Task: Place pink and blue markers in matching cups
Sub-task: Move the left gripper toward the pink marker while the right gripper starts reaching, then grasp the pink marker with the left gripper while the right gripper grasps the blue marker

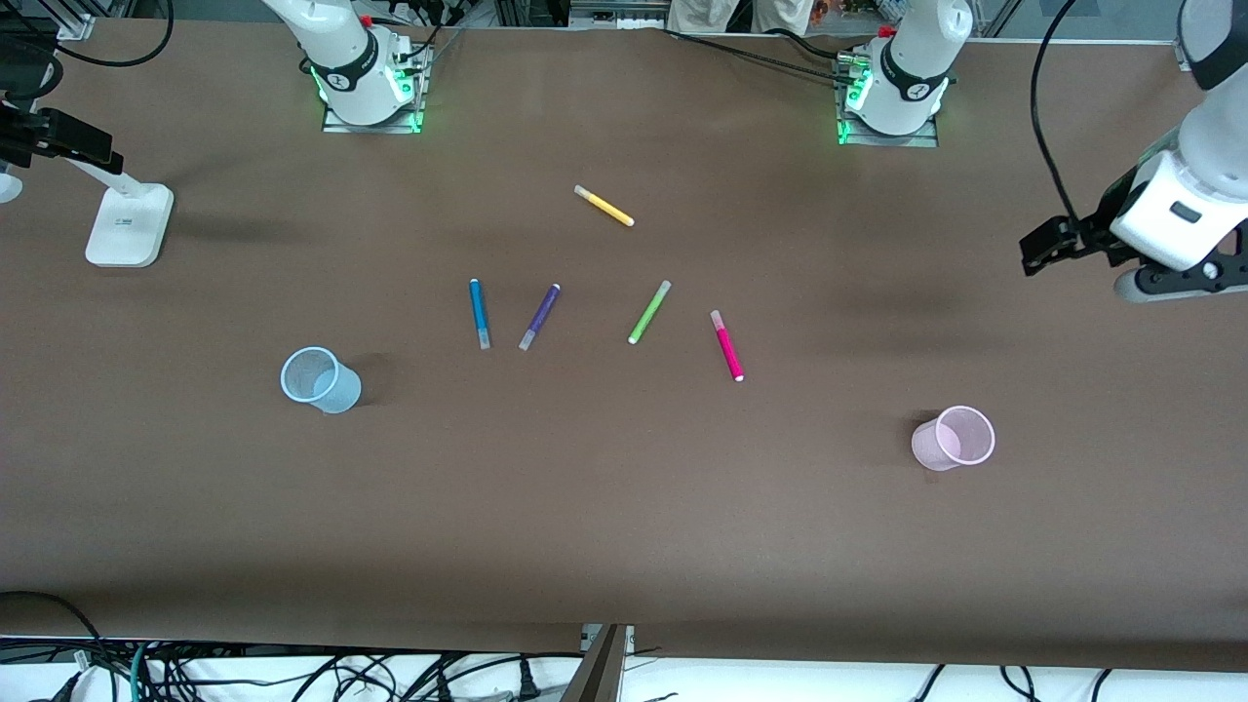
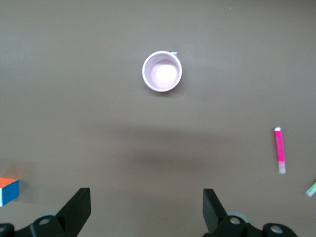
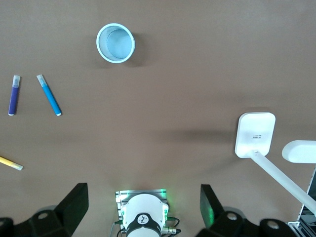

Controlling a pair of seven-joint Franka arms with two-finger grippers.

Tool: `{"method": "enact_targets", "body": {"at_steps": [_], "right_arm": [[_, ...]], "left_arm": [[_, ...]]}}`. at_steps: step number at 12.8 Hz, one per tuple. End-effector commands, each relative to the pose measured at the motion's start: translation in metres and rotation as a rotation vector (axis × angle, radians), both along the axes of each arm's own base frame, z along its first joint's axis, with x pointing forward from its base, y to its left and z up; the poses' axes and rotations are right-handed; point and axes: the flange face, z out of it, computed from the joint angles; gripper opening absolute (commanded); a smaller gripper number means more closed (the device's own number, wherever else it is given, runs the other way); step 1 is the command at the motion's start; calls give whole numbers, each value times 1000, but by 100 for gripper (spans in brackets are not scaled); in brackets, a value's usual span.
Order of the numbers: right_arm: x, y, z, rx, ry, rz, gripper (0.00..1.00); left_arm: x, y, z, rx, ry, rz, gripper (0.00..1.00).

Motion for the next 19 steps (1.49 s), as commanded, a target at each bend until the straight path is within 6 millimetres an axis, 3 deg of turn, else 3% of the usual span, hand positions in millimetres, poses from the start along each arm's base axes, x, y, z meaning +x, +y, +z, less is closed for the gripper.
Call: {"method": "enact_targets", "body": {"at_steps": [1, 4, 6, 8, 10, 13, 15, 17, 19], "right_arm": [[7, 3, 0, 13, -5, -2, 100], [15, 6, -3, 15, -17, 7, 100], [35, 10, -31, 22, 1, 18, 100], [41, 19, -41, 30, 16, 26, 100], [50, 28, -65, 43, 61, 44, 100], [69, 60, -95, 64, 75, 82, 100], [81, 82, -131, 60, 117, 118, 100], [98, 92, -172, 75, 131, 127, 100], [107, 121, -203, 76, 135, 172, 100]], "left_arm": [[29, -31, -10, 7, -8, 60, 100], [62, -76, -48, -9, -27, 104, 100], [79, -108, -71, -46, -63, 160, 100], [99, -126, -96, -89, -136, 228, 100], [105, -156, -124, -108, -168, 256, 100], [87, -213, -177, -80, -95, 261, 100], [53, -254, -230, -53, -7, 215, 100], [17, -277, -274, -56, 67, 197, 100], [-21, -300, -315, -99, 61, 160, 100]]}}
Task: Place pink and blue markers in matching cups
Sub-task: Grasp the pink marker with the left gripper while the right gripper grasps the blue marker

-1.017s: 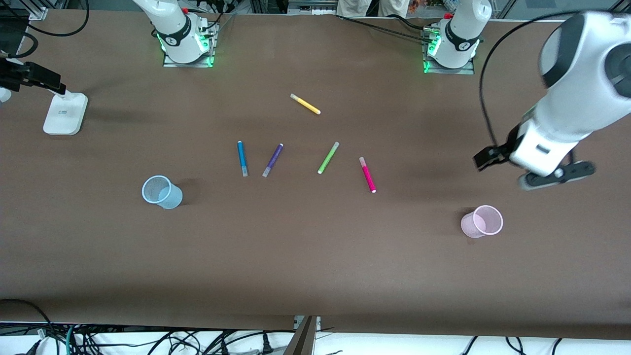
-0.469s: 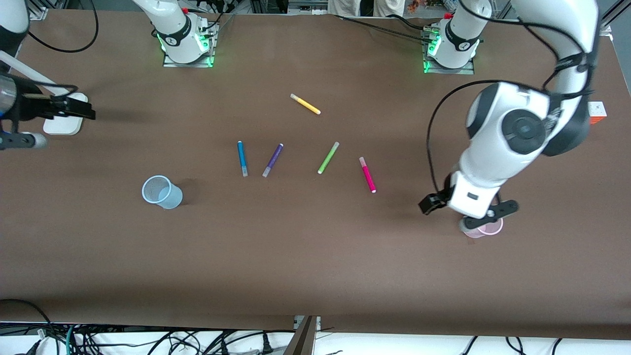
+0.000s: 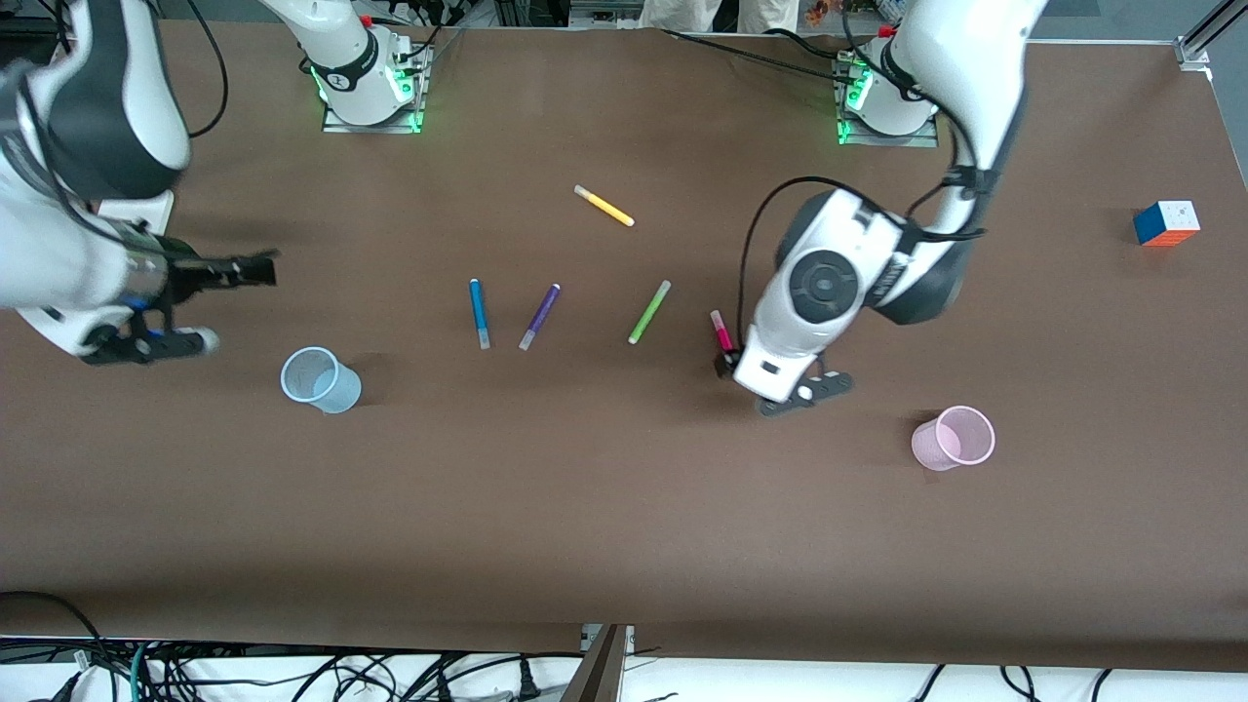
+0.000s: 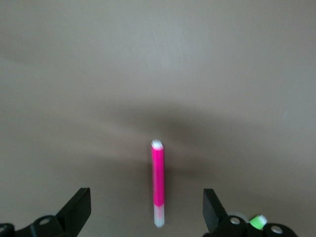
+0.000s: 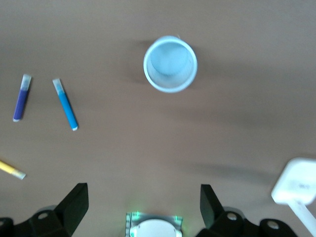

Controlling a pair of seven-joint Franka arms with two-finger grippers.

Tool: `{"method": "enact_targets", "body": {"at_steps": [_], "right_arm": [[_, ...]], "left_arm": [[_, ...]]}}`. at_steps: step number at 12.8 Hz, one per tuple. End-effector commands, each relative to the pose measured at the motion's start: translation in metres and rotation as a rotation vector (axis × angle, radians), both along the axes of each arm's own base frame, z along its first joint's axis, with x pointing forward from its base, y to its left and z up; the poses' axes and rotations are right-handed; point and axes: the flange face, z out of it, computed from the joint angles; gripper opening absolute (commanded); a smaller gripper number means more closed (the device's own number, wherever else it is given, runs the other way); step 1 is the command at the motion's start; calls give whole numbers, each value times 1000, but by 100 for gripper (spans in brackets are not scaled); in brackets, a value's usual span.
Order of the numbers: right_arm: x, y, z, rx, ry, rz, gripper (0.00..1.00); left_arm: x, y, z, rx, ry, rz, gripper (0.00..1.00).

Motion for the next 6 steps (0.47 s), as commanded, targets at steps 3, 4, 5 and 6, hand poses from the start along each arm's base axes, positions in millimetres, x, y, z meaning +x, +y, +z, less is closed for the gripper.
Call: {"method": "enact_targets", "body": {"at_steps": [3, 4, 5, 6], "right_arm": [[11, 59, -72, 24, -46, 71, 100], [8, 68, -89, 27, -63, 84, 100], [3, 80, -106, 31, -82, 102, 100], [-2, 92, -121, 35, -101, 121, 100]], "left_arm": [[-62, 0, -61, -64, -63, -21, 100], [-66, 2, -68, -54, -50, -29, 100], [-72, 1, -87, -47, -42, -42, 100], [-73, 0, -94, -48, -48, -49, 100]]}}
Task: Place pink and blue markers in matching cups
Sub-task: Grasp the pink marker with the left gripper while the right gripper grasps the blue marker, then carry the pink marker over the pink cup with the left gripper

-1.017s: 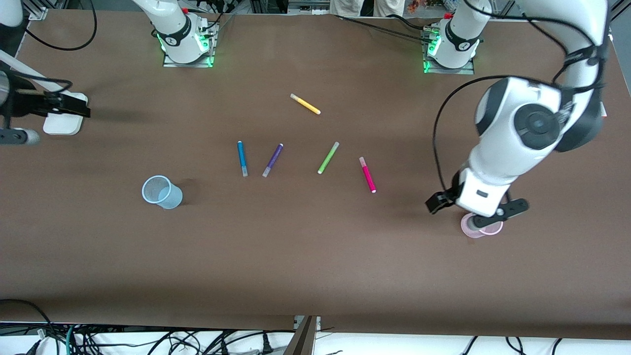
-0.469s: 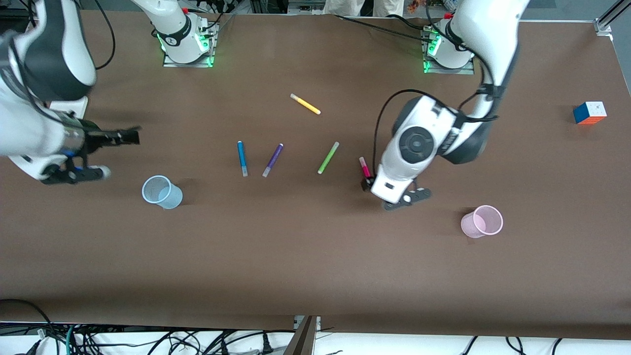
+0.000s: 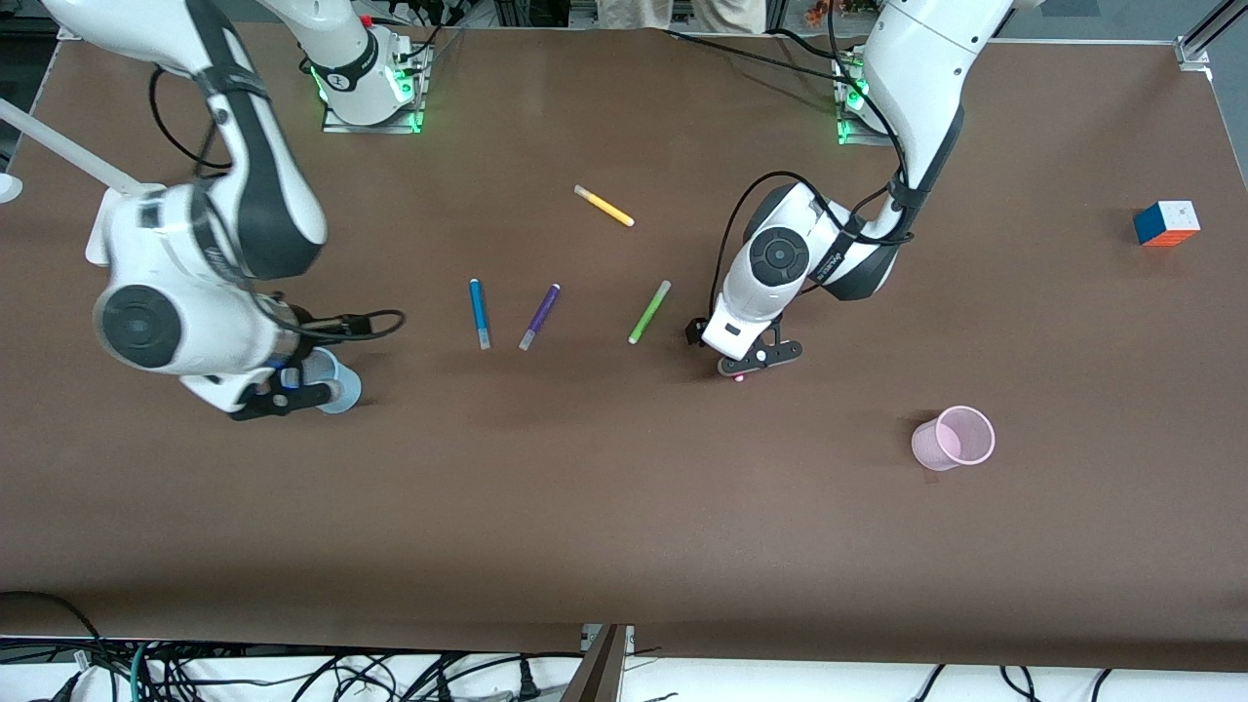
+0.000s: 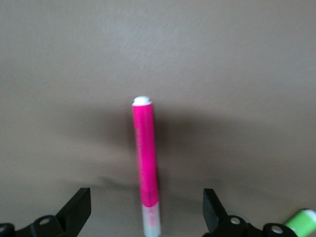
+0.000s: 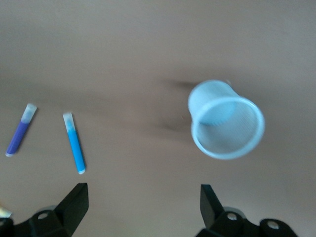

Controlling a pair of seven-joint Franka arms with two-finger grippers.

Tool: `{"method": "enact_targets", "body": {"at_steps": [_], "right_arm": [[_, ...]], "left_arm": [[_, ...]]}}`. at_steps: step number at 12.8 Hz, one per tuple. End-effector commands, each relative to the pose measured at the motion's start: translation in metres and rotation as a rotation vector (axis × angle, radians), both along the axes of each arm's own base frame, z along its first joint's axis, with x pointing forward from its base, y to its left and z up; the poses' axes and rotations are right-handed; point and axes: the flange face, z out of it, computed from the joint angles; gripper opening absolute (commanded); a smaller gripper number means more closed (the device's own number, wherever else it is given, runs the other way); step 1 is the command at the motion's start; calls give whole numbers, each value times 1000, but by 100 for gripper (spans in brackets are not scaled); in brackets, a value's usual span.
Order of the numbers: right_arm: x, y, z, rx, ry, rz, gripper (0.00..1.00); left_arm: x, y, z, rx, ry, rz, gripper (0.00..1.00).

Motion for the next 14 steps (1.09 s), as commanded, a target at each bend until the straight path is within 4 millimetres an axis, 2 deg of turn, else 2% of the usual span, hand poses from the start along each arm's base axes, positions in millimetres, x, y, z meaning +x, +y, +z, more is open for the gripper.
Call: {"method": "enact_targets", "body": {"at_steps": [1, 2, 4, 5, 6, 8, 9, 11, 12, 14], "right_arm": [[-20, 28, -36, 17, -28, 31, 100], [-24, 43, -57, 13, -24, 32, 100], [-36, 81, -87, -12, -17, -3, 100], [-41, 96, -103, -21, -16, -17, 100], [-46, 107, -114, -25, -18, -20, 100], [-55, 115, -131, -23, -25, -7, 100], [-61, 121, -140, -17, -39, 5, 100], [-74, 126, -157, -2, -73, 16, 100], [-77, 125, -162, 1, -80, 17, 100], [-87, 135, -169, 11, -100, 35, 100]], "left_arm": [[-8, 2, -11, -1, -9, -22, 100], [-10, -1, -10, -2, -11, -28, 83], [-12, -2, -11, 2, -5, -30, 37], [-12, -2, -11, 2, -5, -30, 22], [-12, -2, -12, 3, -3, -30, 13], [-13, -1, -13, 8, 4, -30, 8], [-14, -1, -14, 9, 8, -31, 1], [-12, 0, -6, 18, 14, -25, 0], [-12, 5, 3, 47, 48, -27, 0], [-2, 16, 42, 126, 88, -60, 0]]}}
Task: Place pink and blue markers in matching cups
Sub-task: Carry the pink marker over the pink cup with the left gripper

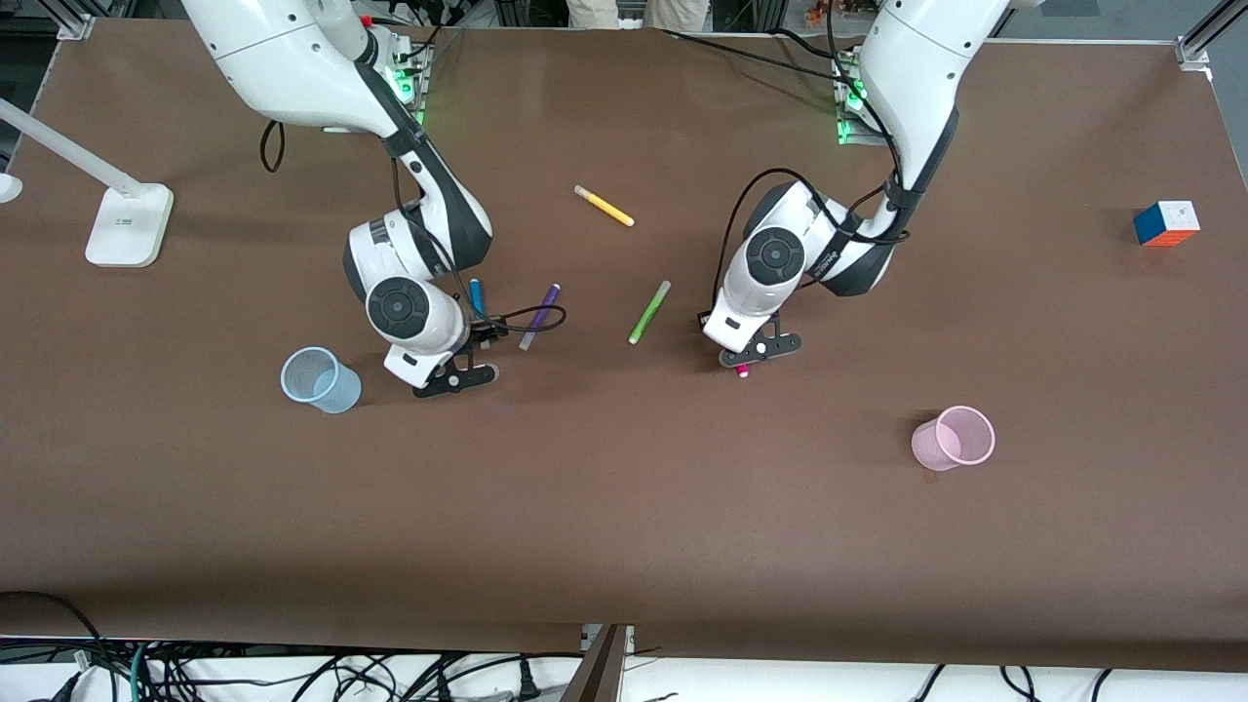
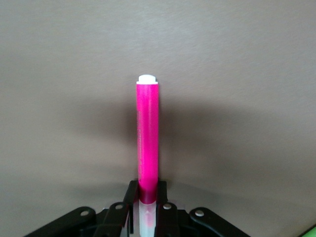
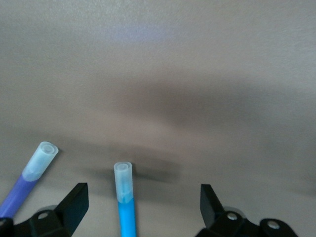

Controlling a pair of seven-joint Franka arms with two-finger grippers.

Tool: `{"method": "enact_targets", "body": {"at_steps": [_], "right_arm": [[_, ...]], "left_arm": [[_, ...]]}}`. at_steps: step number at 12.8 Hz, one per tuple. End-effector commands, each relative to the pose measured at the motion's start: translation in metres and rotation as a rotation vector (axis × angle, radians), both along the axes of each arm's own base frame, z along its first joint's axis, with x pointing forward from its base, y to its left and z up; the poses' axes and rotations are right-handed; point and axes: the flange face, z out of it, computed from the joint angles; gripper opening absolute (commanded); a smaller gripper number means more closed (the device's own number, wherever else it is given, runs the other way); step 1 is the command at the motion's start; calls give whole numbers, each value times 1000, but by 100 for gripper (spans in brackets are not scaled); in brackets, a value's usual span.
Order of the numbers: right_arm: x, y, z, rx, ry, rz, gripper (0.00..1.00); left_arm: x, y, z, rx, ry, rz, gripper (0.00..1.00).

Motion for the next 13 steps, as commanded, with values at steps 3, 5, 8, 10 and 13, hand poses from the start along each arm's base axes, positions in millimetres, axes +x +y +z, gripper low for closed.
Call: {"method": "enact_targets", "body": {"at_steps": [3, 5, 8, 10, 13], "right_arm": [[-20, 11, -11, 21, -41, 17, 100], [-19, 11, -10, 19, -45, 24, 85], [-18, 12, -8, 22, -51, 23, 41], [-18, 12, -8, 22, -51, 25, 31], [-15, 12, 0, 27, -61, 38, 17]], "left_arm": [[44, 42, 102, 149, 152, -93, 0], [75, 89, 140, 139, 225, -132, 0], [108, 174, 155, 105, 235, -161, 0], [126, 240, 162, 76, 226, -197, 0], [139, 319, 163, 20, 212, -221, 1]]}}
